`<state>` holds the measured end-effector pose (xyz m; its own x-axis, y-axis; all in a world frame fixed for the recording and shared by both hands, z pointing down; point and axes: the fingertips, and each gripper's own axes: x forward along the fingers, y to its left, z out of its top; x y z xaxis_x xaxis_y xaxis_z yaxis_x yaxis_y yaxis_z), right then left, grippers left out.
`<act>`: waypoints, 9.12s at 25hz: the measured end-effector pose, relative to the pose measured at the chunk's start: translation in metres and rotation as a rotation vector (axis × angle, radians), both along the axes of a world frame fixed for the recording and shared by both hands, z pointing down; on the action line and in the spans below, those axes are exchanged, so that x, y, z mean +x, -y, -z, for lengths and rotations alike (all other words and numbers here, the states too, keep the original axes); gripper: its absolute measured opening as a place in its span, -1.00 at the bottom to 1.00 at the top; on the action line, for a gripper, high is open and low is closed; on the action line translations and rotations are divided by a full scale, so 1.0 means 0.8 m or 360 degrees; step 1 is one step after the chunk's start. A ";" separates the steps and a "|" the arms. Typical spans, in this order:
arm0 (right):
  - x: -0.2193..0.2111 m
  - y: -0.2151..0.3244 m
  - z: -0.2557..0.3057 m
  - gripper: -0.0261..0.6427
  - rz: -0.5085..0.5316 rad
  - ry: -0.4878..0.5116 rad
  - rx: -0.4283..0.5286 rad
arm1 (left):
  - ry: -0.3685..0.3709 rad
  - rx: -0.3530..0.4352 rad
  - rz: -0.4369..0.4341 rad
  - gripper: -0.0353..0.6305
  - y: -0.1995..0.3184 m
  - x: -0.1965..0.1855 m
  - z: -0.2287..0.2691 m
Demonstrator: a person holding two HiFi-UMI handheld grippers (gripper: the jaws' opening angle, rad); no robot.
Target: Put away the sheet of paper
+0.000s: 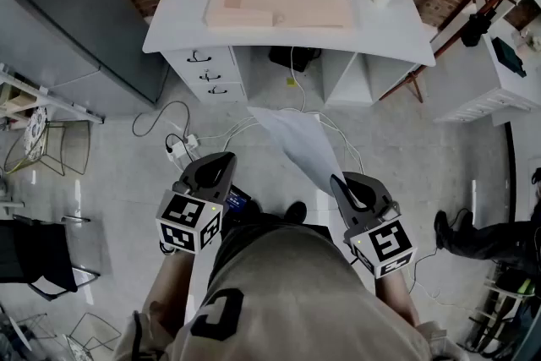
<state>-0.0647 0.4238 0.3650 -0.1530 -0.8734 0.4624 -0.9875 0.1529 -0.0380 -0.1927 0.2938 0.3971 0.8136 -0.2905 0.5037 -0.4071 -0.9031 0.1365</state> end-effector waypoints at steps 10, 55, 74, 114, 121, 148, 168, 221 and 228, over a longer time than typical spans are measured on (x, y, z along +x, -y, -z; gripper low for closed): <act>0.032 0.005 -0.005 -0.85 0.0117 -0.0052 0.0006 | -0.0261 -0.0306 0.0104 -0.85 -0.018 0.043 0.019; 0.108 0.077 -0.023 -0.85 -0.0001 -0.0045 -0.0114 | -0.0135 -0.0282 0.0018 -0.85 0.063 0.109 -0.018; 0.094 0.238 -0.014 -0.85 0.0091 -0.0283 -0.0230 | -0.0238 -0.0322 0.0186 -0.85 0.230 0.057 -0.038; 0.266 0.386 -0.014 -0.85 0.0081 -0.0130 -0.0054 | -0.0091 -0.0267 0.0235 -0.85 0.327 0.186 -0.031; 0.315 0.400 -0.015 -0.85 0.0108 -0.0058 -0.0011 | -0.0027 -0.0242 0.0274 -0.85 0.331 0.224 -0.026; 0.448 0.484 -0.017 -0.85 0.0085 0.0292 0.0102 | 0.0065 -0.0105 0.0403 -0.85 0.378 0.310 -0.022; 0.454 0.571 -0.022 -0.85 -0.0568 0.1052 0.0069 | -0.0177 -0.0147 0.0251 -0.85 0.515 0.248 -0.031; 0.453 0.668 -0.095 -0.85 -0.0414 0.1686 -0.0154 | -0.0114 -0.0179 0.0438 -0.85 0.520 0.233 -0.042; 0.447 0.679 -0.130 -0.85 -0.0425 0.1723 -0.0225 | -0.0114 -0.0172 0.0425 -0.85 0.518 0.235 -0.043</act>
